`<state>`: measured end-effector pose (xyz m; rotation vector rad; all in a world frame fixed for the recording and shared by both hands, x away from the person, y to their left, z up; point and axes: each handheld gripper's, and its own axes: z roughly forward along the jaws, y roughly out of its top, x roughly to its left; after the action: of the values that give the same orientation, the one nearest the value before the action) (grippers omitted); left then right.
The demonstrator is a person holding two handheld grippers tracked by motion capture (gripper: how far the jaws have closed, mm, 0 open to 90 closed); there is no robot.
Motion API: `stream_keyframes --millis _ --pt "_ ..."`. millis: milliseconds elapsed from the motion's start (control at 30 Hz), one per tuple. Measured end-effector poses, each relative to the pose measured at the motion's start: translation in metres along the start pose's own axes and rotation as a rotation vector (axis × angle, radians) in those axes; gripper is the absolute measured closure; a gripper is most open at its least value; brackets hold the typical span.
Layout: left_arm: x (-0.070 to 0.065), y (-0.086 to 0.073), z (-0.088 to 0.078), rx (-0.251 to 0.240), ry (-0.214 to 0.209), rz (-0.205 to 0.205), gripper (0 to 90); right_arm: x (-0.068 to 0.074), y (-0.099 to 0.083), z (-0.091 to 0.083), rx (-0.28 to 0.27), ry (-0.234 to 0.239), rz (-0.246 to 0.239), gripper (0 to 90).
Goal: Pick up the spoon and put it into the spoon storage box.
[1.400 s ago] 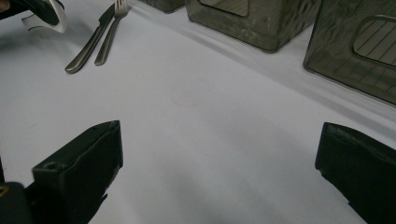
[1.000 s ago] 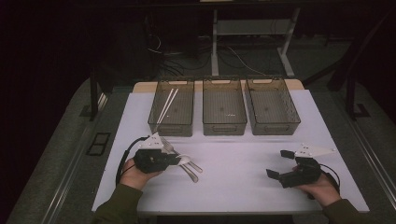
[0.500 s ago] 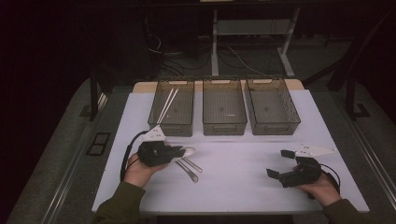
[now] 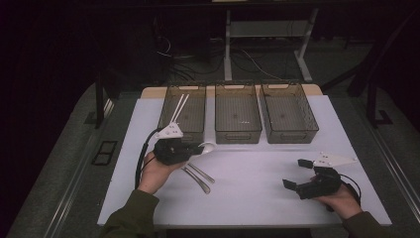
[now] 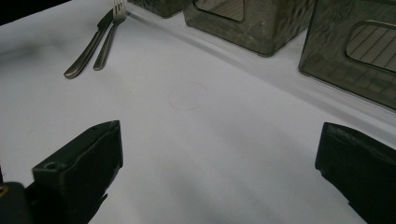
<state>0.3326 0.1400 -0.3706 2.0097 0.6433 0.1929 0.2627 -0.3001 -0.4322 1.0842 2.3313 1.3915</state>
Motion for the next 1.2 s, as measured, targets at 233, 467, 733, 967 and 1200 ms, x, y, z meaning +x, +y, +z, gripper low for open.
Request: stream_keyframes --millis 233,467,733,967,1200 --pt "0.004 0.013 0.009 -0.028 0.009 0.018 81.6 0.0 0.0 0.0 0.002 -0.003 0.0 0.8" --pt "0.008 0.026 0.02 -0.049 0.021 0.025 81.6 0.0 0.0 0.0 0.001 -0.002 0.001 0.8" --pt "0.013 0.048 0.037 -0.06 0.017 0.053 81.6 0.0 0.0 -0.002 0.0 -0.001 0.011 0.8" --pt "0.016 0.068 0.054 -0.053 0.021 0.088 81.6 -0.001 0.0 -0.002 -0.007 0.001 0.006 0.8" --pt "0.02 0.082 0.072 -0.035 0.014 0.114 81.6 -0.001 0.0 -0.002 -0.009 0.002 0.007 0.8"
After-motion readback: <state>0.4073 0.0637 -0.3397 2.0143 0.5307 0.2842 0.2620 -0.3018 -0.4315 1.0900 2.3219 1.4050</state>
